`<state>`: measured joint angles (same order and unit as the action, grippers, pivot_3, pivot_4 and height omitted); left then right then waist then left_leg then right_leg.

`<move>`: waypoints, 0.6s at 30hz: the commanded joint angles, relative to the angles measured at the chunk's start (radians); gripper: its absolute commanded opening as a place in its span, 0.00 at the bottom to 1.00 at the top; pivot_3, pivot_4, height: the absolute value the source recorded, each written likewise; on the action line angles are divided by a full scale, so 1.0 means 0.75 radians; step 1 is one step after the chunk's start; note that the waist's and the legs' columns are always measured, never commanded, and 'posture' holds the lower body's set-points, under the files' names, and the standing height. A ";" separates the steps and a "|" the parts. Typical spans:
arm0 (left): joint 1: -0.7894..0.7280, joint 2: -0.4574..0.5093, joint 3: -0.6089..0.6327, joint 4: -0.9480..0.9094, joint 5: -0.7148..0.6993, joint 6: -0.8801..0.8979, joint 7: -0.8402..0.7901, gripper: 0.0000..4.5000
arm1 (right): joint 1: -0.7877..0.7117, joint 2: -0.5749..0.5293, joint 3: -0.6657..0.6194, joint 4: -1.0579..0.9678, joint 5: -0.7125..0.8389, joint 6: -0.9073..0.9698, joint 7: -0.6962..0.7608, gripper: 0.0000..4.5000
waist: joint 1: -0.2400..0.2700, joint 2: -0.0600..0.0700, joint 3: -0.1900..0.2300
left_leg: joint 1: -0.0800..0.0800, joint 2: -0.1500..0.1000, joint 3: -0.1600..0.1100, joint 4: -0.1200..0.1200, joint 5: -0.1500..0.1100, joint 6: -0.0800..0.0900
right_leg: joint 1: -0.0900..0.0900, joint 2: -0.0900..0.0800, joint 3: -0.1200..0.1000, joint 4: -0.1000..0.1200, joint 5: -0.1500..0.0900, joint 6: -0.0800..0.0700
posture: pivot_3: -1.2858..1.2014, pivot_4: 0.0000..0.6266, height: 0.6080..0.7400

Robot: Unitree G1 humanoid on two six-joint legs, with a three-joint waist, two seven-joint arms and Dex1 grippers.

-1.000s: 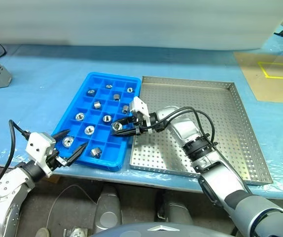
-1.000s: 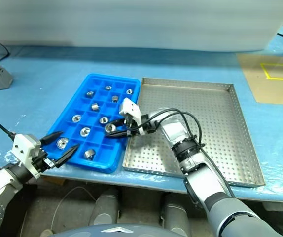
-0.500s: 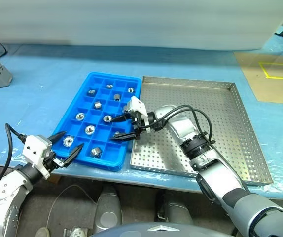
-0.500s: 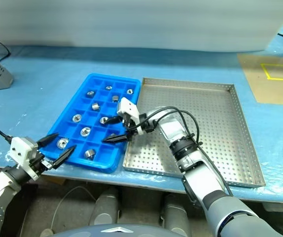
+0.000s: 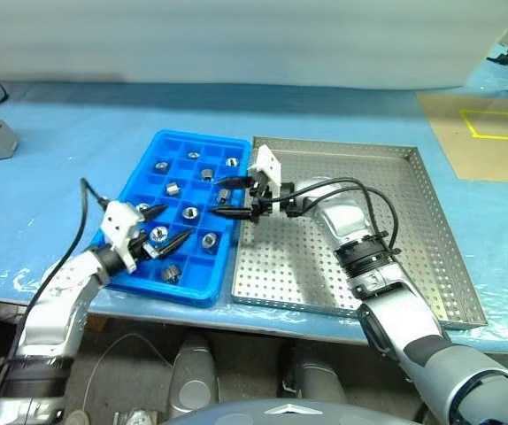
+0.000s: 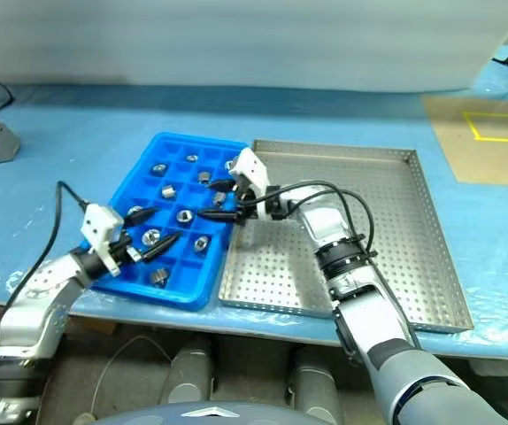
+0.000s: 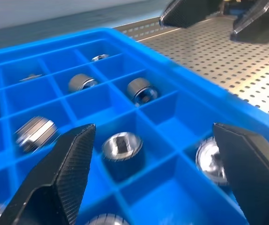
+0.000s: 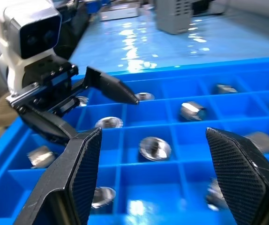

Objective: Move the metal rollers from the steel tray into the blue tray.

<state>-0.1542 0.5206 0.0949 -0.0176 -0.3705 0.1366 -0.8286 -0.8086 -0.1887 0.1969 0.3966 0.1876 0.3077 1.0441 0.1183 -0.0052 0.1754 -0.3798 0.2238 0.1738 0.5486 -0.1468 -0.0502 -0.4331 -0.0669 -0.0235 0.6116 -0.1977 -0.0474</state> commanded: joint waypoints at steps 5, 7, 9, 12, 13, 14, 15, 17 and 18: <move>-0.193 0.004 -0.027 0.117 0.017 -0.050 -0.076 0.94 | 0.072 -0.058 -0.077 -0.143 0.023 0.078 -0.138 0.81 | -0.061 0.000 0.000 | 0.000 0.000 0.000 0.002 0.000 -0.001 | 0.000 0.000 0.001 0.001 0.000 0.000 | 0.49 0.24 1.00; -0.237 -0.004 -0.028 0.154 0.035 -0.071 -0.070 0.94 | 0.073 -0.062 -0.087 -0.126 0.024 0.084 -0.168 0.81 | -0.075 0.000 0.000 | 0.000 0.000 0.000 0.002 0.000 -0.001 | 0.000 0.001 0.001 0.001 0.000 0.000 | 0.48 0.24 1.00; -0.273 -0.027 -0.038 0.149 0.041 -0.069 -0.051 0.94 | 0.073 -0.068 -0.099 -0.112 0.028 0.086 -0.183 0.85 | -0.085 0.000 0.000 | 0.000 0.001 0.000 0.003 0.000 -0.001 | 0.000 0.002 0.001 0.003 0.000 0.000 | 0.48 0.24 1.00; -0.293 -0.050 -0.053 0.059 0.014 0.003 -0.032 1.00 | 0.087 -0.073 -0.108 -0.128 0.041 0.107 -0.189 1.00 | -0.093 0.000 0.000 | 0.000 0.001 0.000 0.006 0.000 0.000 | 0.000 0.002 0.002 0.004 0.000 0.000 | 0.47 0.24 1.00; -0.292 -0.051 -0.056 0.036 0.007 0.026 -0.030 1.00 | 0.091 -0.072 -0.109 -0.136 0.042 0.113 -0.196 1.00 | -0.096 0.000 0.000 | 0.000 0.001 0.000 0.007 0.000 0.000 | 0.000 0.002 0.002 0.004 0.000 0.000 | 0.47 0.24 1.00; -0.291 -0.052 -0.058 0.014 0.002 0.047 -0.026 1.00 | 0.094 -0.076 -0.116 -0.143 0.039 0.114 -0.215 1.00 | -0.098 0.000 0.000 | 0.000 0.001 0.000 0.007 0.000 0.000 | 0.000 0.002 0.002 0.004 0.000 0.000 | 0.47 0.24 1.00; -0.295 -0.055 -0.062 -0.004 0.003 0.064 -0.016 1.00 | 0.086 -0.082 -0.128 -0.131 0.040 0.112 -0.227 1.00 | -0.099 0.000 0.000 | 0.000 0.001 0.000 0.007 0.000 0.000 | 0.000 0.002 0.002 0.004 0.000 -0.001 | 0.47 0.24 1.00; -0.311 -0.058 -0.068 -0.012 0.016 0.077 0.001 1.00 | 0.064 -0.089 -0.150 -0.092 0.039 0.102 -0.251 1.00 | -0.101 0.000 0.000 | -0.001 0.001 0.000 0.008 0.000 0.000 | -0.001 0.002 0.002 0.005 0.000 -0.001 | 0.47 0.24 1.00; -0.323 -0.061 -0.073 -0.009 0.028 0.078 0.012 1.00 | 0.051 -0.094 -0.158 -0.069 0.037 0.091 -0.258 1.00 | -0.100 0.000 0.000 | 0.000 0.001 0.000 0.008 0.000 0.000 | 0.000 0.002 0.002 0.006 0.000 -0.001 | 0.47 0.24 1.00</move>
<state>-0.3696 0.4728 0.0346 0.0140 -0.3504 0.1947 -0.8348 -0.7370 -0.2512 0.1144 0.3453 0.1983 0.3957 0.8643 0.0429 -0.0056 0.1752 -0.3801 0.2248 0.1737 0.5552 -0.1466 -0.0502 -0.4335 -0.0651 -0.0219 0.6163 -0.1975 -0.0479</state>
